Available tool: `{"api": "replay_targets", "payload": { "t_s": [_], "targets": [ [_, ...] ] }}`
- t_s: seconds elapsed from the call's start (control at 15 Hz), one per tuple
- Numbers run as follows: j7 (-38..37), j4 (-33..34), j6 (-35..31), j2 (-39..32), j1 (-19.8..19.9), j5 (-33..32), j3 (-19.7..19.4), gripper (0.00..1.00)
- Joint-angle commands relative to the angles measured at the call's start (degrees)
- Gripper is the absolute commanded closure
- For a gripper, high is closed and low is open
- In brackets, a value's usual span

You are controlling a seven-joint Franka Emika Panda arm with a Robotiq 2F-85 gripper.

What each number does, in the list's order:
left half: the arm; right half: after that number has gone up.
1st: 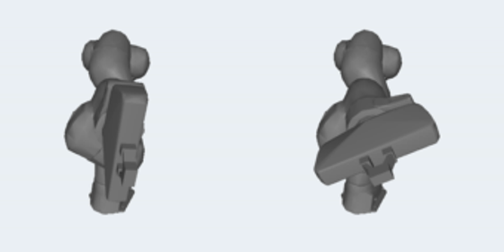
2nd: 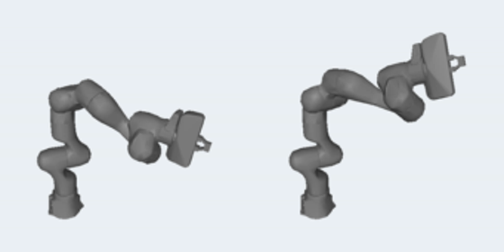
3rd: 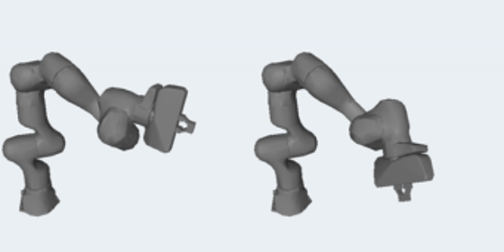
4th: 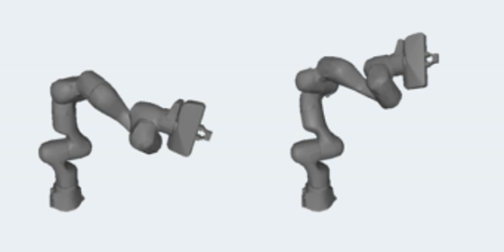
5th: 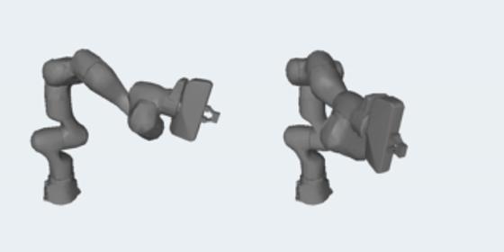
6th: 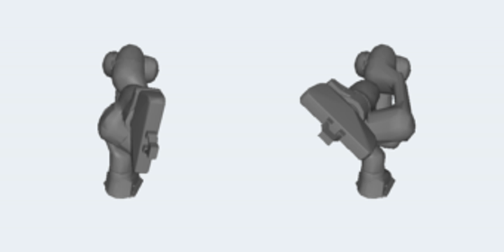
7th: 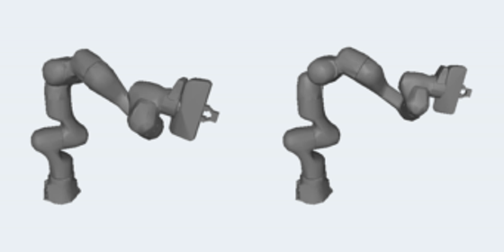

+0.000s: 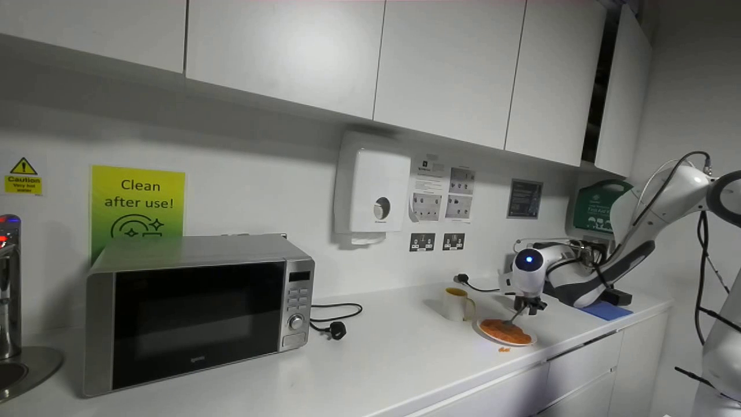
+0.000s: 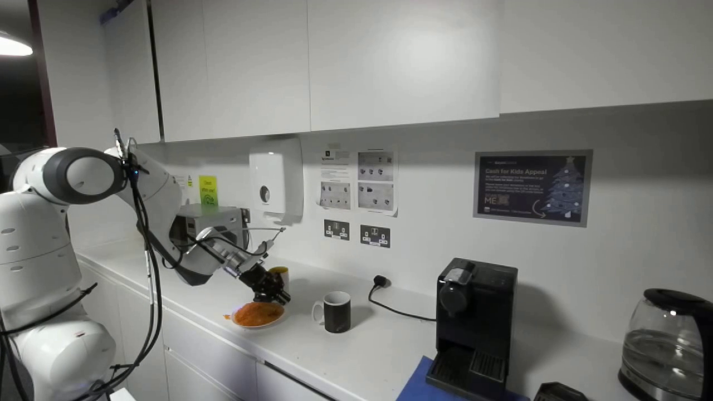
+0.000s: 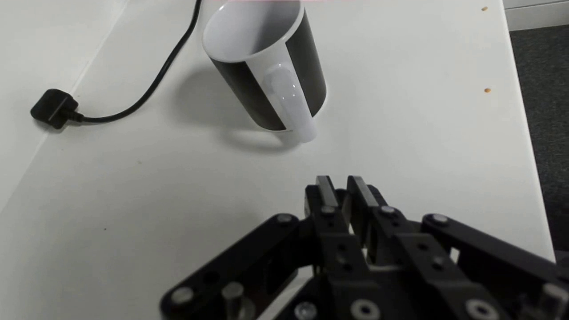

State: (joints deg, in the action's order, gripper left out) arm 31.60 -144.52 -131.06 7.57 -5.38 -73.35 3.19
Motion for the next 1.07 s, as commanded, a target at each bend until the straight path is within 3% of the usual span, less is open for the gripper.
{"api": "replay_targets", "payload": {
  "t_s": [0.0, 1.0],
  "targets": [
    [2.81, -1.96, -1.47, 2.84, -0.1, 2.92, -0.4, 0.97],
    [13.41, -1.02, -4.94, 2.59, 0.72, 19.87, -2.61, 0.97]
  ]
}}
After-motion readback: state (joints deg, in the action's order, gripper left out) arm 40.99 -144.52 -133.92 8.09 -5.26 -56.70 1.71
